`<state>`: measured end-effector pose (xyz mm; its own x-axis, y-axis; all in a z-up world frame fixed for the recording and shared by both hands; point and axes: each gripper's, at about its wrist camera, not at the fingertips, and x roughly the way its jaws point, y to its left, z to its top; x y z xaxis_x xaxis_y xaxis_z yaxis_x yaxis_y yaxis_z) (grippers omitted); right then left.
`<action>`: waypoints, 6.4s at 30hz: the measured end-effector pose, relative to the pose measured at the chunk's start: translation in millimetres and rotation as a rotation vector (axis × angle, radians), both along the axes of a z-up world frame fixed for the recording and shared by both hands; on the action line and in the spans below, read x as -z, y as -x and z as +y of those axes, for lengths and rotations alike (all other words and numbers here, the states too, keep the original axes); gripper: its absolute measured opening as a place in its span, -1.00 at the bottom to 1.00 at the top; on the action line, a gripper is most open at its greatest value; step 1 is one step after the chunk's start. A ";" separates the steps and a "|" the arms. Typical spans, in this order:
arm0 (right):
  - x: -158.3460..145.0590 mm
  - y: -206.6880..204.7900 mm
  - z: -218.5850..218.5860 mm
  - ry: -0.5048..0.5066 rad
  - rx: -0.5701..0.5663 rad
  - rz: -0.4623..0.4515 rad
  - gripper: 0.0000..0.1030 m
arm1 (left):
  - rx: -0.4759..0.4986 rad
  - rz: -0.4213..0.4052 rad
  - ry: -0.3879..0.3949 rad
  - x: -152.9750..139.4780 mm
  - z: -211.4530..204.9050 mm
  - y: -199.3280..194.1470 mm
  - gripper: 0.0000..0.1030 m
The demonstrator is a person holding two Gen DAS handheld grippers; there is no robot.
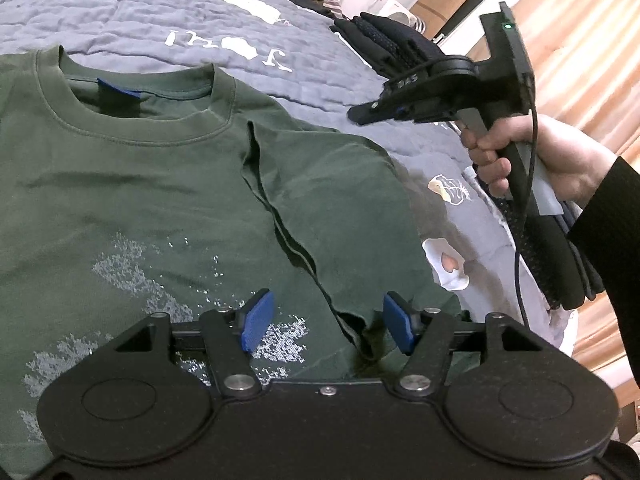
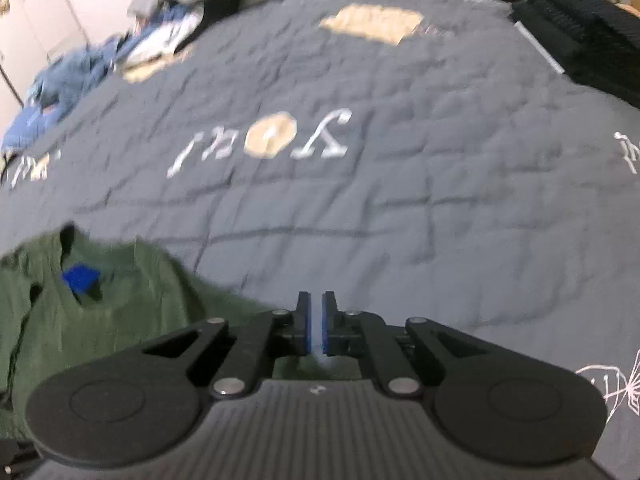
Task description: Fold clothes
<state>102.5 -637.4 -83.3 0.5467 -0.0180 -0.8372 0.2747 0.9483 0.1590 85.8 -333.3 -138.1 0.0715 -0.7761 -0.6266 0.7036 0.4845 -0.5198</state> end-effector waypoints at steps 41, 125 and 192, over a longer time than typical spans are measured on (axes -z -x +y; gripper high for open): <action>32.4 -22.5 34.8 0.067 -0.090 0.063 -0.42 | -0.038 -0.144 -0.084 -36.1 30.4 -21.8 0.00; -17.4 239.8 141.2 0.050 0.152 -0.324 -0.07 | -0.504 -0.328 -0.092 -97.3 260.5 11.8 0.20; -74.8 244.4 104.5 -0.253 0.288 -0.632 -0.74 | -0.542 -0.472 0.057 -151.6 287.0 -25.1 -0.89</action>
<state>-141.9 -533.0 -8.4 0.9286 -0.0816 -0.3621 0.2908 0.7662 0.5730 110.8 -46.3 13.5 0.7091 -0.5854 -0.3930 0.5279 0.8103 -0.2544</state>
